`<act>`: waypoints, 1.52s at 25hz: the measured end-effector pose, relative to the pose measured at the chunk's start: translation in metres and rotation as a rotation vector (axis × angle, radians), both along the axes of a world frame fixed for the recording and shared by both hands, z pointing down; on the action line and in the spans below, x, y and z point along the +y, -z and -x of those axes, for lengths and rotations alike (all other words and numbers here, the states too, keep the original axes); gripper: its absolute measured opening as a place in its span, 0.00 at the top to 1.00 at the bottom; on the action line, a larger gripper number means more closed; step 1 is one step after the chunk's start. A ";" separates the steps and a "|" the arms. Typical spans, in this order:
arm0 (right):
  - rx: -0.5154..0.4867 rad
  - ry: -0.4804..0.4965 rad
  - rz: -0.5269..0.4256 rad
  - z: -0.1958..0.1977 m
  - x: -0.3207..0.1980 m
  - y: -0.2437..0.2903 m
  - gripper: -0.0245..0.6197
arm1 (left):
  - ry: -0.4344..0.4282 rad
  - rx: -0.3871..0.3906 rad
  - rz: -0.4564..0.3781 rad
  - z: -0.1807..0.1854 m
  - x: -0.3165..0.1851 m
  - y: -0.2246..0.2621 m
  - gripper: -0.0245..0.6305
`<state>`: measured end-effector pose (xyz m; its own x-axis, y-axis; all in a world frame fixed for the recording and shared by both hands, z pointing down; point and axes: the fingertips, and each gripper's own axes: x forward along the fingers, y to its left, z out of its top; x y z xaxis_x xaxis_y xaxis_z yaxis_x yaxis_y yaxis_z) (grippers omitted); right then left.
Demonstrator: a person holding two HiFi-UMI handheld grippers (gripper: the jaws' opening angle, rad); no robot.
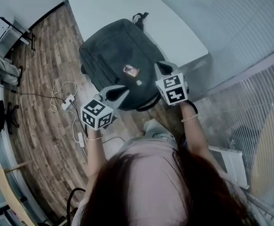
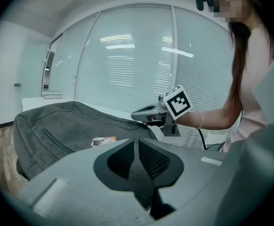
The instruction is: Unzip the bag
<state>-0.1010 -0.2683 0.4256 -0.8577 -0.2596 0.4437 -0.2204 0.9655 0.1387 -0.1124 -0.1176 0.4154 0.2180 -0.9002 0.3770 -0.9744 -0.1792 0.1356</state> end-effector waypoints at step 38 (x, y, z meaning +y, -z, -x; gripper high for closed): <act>-0.261 -0.117 -0.085 -0.031 0.139 0.078 0.96 | 0.547 -0.162 -0.299 0.066 0.136 0.079 0.95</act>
<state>-0.0700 -0.1295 0.3472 -0.9023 -0.3897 0.1844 -0.3680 0.9190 0.1417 -0.1789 0.0187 0.3364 -0.3404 -0.9367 0.0823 -0.9398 0.3417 0.0006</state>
